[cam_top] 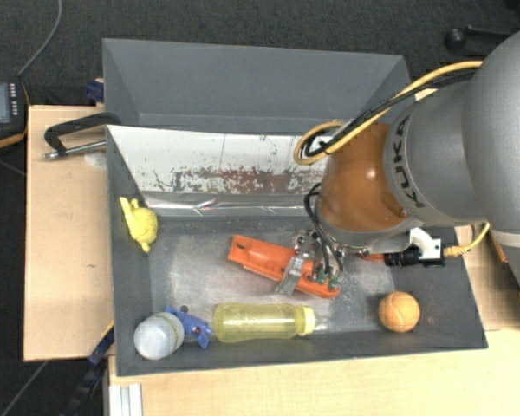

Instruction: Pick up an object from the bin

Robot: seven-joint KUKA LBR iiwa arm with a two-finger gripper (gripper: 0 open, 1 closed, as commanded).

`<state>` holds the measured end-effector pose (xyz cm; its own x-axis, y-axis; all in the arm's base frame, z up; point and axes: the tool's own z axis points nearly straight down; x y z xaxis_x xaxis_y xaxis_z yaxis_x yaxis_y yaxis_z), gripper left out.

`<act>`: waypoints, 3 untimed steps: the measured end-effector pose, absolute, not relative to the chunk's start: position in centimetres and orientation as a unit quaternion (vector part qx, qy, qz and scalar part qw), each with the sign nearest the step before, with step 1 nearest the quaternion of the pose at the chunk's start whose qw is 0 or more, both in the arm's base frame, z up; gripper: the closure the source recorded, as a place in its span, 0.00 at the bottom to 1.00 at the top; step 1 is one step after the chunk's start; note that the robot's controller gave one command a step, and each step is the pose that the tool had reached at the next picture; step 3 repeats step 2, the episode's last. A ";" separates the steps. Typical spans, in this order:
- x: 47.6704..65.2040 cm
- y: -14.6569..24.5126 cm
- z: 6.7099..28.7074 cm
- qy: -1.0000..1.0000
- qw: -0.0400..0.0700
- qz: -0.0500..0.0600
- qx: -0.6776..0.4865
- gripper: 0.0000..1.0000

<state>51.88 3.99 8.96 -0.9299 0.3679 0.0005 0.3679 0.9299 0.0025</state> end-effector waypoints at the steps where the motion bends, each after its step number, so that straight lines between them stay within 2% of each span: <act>1: 52.0 4.0 11.4 -0.982 -0.002 -0.002 -0.187 1.00; 2: 52.1 4.0 13.9 -0.982 -0.004 -0.003 -0.187 1.00; 3: 52.1 4.0 13.9 -0.982 -0.004 -0.003 -0.187 1.00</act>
Offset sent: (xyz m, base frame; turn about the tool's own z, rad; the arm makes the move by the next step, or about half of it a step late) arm 0.0001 0.0001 0.0811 0.0000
